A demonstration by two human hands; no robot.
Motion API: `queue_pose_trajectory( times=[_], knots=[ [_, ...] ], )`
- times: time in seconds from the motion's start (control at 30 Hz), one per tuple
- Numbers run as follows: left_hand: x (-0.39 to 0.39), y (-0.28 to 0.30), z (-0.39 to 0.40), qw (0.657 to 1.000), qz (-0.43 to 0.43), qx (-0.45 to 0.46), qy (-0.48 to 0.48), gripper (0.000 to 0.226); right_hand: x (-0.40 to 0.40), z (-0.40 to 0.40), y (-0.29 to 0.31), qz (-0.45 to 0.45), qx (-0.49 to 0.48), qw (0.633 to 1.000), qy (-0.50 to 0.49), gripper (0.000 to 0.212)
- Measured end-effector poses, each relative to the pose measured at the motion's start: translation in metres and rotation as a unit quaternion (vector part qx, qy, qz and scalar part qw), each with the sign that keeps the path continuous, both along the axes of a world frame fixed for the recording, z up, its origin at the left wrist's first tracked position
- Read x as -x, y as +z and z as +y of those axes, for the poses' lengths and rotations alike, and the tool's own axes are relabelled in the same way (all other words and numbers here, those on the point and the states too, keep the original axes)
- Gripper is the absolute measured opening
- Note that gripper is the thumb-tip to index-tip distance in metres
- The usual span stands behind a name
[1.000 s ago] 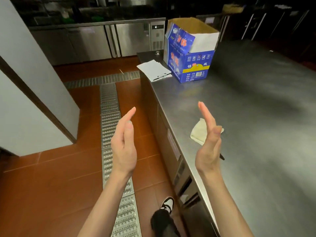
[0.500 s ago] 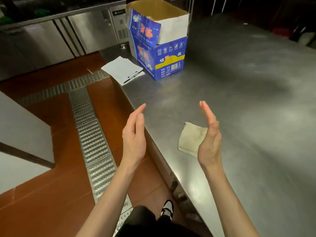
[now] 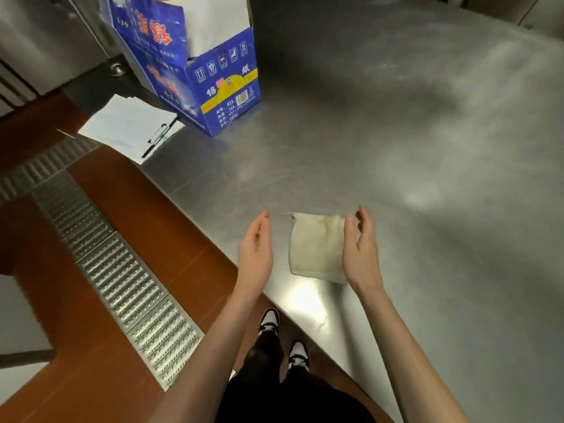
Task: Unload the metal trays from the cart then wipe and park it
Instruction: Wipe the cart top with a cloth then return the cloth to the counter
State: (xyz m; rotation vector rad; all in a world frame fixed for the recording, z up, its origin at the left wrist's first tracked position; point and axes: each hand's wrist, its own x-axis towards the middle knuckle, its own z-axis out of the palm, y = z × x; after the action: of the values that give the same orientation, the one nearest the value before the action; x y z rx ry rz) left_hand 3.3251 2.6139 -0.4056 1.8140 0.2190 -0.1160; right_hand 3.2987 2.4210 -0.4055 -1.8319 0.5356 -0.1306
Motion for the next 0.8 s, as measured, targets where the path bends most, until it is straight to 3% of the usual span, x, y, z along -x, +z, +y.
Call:
queue_pose_trajectory(
  times=[0.2, 0.33, 0.47, 0.63, 0.8],
  knots=[
    [-0.031, -0.060, -0.016, 0.990, 0.139, 0.003, -0.031, 0.050, -0.018, -0.012, -0.051, 0.157, 0.006, 0.986, -0.047, 0.071],
    [-0.049, -0.078, -0.022, 0.961, 0.265, 0.083, 0.007, 0.047, -0.030, -0.016, -0.075, 0.243, 0.013, 0.968, -0.054, 0.074],
    [-0.068, -0.083, -0.028, 0.948, 0.299, 0.108, -0.017, 0.045, -0.042, -0.010, -0.085, 0.281, -0.014, 0.957, -0.068, 0.073],
    [-0.091, -0.085, -0.030, 0.926, 0.357, 0.099, -0.077, 0.046, -0.052, -0.006, -0.096, 0.296, -0.071, 0.946, -0.110, 0.051],
    [-0.105, -0.095, -0.029, 0.924, 0.351, 0.049, -0.144, 0.021, -0.047, 0.001, -0.093, 0.243, -0.124, 0.955, -0.116, 0.021]
  ],
)
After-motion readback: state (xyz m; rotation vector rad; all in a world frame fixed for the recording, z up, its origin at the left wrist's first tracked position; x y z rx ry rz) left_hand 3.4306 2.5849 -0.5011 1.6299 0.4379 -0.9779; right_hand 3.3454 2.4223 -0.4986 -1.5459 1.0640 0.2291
